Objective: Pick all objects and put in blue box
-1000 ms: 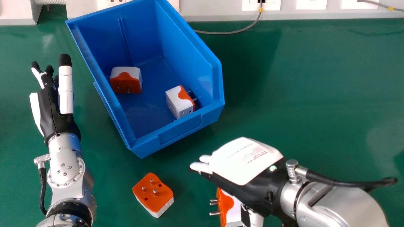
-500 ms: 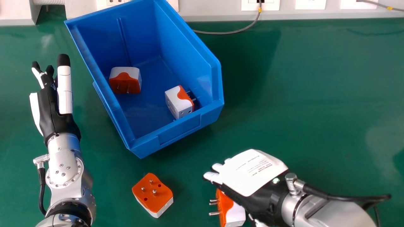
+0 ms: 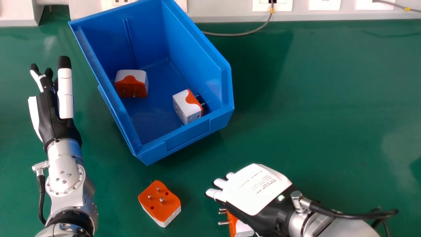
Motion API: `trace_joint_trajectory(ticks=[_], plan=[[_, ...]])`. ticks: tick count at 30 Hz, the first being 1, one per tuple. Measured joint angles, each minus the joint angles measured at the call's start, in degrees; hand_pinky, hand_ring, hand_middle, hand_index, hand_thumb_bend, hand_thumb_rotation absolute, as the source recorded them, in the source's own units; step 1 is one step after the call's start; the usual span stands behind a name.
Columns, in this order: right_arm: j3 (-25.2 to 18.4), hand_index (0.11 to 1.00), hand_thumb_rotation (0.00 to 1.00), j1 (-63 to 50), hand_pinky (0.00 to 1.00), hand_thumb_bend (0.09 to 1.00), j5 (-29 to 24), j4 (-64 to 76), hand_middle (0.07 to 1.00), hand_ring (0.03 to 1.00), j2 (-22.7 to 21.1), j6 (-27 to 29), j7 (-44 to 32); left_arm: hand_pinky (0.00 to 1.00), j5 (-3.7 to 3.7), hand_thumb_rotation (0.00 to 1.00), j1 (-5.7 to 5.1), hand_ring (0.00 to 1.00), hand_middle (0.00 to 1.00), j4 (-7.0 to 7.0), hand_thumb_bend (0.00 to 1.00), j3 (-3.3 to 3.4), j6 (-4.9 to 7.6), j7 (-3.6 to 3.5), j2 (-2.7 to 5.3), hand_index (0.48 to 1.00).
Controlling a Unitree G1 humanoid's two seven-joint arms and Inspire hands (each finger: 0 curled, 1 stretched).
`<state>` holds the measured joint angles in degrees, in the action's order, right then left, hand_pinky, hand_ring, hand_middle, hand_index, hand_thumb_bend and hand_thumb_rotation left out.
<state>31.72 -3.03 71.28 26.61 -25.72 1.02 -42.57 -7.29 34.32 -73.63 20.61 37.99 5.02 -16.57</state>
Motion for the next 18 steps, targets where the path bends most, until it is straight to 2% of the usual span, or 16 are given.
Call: trace_joint_trajectory(ticks=[9, 14, 18], plan=[[0.5, 0.906, 0.05, -0.1, 0.83, 0.648, 1.0, -2.1, 0.950, 0.938, 0.2, 1.4, 1.3, 0.93, -0.01, 0.90, 0.00, 0.97, 1.00, 0.00, 1.00, 0.02, 0.00, 0.07, 0.00, 0.991], [0.5, 0.904, 0.06, 0.0, 0.83, 0.645, 1.1, -2.8, 0.950, 0.937, 0.6, 1.4, 1.3, 0.93, 0.02, 0.90, 0.00, 0.97, 1.00, 0.00, 1.00, -0.03, 0.01, 0.47, 0.01, 0.990], [0.6, 0.897, 0.07, 0.0, 0.82, 0.643, 1.3, -3.2, 0.943, 0.929, 0.7, 1.4, 1.9, 0.93, -0.01, 0.90, 0.00, 0.98, 1.00, 0.00, 1.00, -0.02, 0.01, 0.31, 0.01, 0.989]])
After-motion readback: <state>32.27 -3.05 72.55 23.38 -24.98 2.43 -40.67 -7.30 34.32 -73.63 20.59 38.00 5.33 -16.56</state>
